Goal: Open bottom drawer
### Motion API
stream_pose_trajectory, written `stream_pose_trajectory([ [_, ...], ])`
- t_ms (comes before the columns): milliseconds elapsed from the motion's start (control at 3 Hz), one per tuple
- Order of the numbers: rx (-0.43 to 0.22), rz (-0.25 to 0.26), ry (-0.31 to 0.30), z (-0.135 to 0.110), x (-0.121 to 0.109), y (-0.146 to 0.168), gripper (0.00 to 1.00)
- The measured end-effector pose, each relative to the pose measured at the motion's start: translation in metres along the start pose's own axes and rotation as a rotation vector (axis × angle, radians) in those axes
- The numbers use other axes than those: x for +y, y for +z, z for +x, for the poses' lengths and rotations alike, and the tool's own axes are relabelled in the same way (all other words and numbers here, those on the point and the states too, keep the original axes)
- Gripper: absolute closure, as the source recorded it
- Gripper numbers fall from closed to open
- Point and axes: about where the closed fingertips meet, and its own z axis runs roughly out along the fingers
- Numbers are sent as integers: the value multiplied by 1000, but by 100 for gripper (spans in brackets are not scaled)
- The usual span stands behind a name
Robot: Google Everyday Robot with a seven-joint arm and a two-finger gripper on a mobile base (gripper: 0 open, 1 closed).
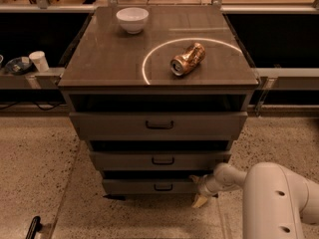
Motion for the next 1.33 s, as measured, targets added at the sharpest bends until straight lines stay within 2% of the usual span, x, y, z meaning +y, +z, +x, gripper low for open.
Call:
stream_pose_trajectory([
  [333,-8,-35,-15,-3,16,0,24],
  [1000,-10,-137,-55,-11,61,-8,24],
  [1333,11,-210,-71,-13,90,-19,24],
])
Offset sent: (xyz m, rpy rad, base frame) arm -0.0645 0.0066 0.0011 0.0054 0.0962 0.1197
